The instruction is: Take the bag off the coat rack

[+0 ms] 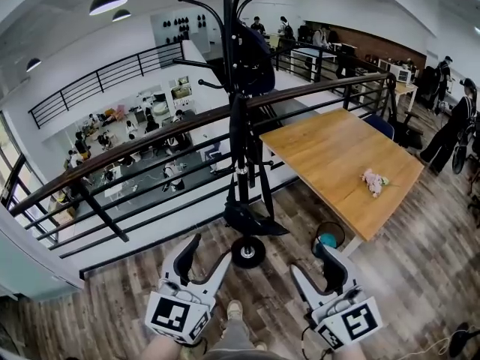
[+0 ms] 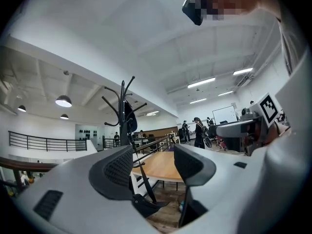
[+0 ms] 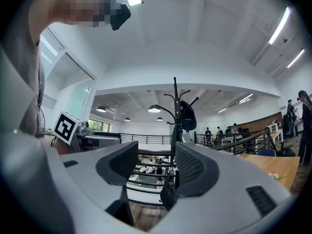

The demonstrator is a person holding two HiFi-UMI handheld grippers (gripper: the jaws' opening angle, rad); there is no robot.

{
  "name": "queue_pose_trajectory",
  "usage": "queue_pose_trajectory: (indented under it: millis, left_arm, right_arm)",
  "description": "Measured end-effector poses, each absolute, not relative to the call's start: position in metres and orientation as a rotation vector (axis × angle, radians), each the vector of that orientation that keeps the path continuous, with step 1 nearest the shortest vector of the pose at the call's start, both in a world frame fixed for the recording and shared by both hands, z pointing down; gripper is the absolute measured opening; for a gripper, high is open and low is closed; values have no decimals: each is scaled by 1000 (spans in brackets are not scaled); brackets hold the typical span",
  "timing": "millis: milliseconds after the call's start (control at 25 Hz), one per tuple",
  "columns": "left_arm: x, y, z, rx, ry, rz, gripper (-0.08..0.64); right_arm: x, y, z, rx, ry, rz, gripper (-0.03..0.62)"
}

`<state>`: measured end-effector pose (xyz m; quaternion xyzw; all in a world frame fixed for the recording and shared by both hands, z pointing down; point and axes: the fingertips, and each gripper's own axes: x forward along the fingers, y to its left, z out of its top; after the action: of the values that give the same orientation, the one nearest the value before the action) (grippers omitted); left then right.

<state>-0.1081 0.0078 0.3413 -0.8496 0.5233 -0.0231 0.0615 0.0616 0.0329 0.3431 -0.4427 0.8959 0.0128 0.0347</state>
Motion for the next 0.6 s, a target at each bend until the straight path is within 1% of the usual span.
queue_pose_trajectory:
  millis: [600]
  left_arm:
    - [-142, -151, 343, -2625, 1556, -64, 272]
  right_arm:
    - [18, -122, 342, -1416, 2820, 75, 241]
